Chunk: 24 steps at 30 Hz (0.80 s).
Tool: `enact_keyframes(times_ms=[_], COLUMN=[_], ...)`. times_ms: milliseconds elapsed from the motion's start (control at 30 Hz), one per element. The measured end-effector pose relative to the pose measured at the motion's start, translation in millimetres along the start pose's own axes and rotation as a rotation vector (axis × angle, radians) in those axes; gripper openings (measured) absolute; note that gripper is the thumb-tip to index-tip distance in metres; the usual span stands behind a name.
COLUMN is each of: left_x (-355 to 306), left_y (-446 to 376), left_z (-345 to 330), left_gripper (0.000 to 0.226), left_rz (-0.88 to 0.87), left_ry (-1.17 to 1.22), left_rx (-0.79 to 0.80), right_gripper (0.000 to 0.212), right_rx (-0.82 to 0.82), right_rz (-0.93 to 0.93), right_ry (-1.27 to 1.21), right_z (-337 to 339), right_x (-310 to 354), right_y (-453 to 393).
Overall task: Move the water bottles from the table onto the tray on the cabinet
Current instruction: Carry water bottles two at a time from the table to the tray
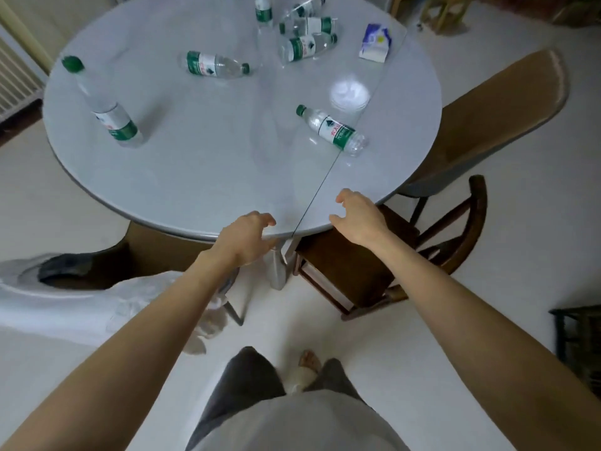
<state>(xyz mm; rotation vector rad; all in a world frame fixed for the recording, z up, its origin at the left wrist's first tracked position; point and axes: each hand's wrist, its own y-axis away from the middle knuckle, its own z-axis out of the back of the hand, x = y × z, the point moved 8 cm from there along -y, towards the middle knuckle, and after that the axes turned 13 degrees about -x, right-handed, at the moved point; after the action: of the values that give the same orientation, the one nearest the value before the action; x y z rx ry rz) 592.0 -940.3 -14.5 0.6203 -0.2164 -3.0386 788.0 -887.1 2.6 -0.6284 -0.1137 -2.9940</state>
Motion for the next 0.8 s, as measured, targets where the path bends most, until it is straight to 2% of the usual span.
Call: enact_keyframes(times_ms=[133, 300, 467, 567, 800], left_x=[16, 25, 34, 42, 62], left_y=[-68, -147, -203, -223, -264], left_z=[-5, -6, -4, -11, -21], left_gripper=[0.043, 0.043, 0.043, 0.043, 0.04], left_rz=[0.026, -0.014, 0.002, 0.046, 0.239], left_ry=[-0.016, -0.007, 0.008, 0.045, 0.252], left_rx=[0.028, 0.073, 0.091, 0.103, -0.074], right_gripper=[0.05, 0.059, 0.078, 0.081, 0.088], right_rx=[0.026, -0.033, -0.035, -0.013, 0.131], right_rz=[-0.014, -0.114, -0.156, -0.162, -0.098], right_ry=[0.026, 0.054, 0.082, 0.075, 0.101], right_z=[-17, -26, -36, -44, -84], right_x=[-7, -23, -39, -49, -62], right_y=[-81, -161, -228, -267, -336])
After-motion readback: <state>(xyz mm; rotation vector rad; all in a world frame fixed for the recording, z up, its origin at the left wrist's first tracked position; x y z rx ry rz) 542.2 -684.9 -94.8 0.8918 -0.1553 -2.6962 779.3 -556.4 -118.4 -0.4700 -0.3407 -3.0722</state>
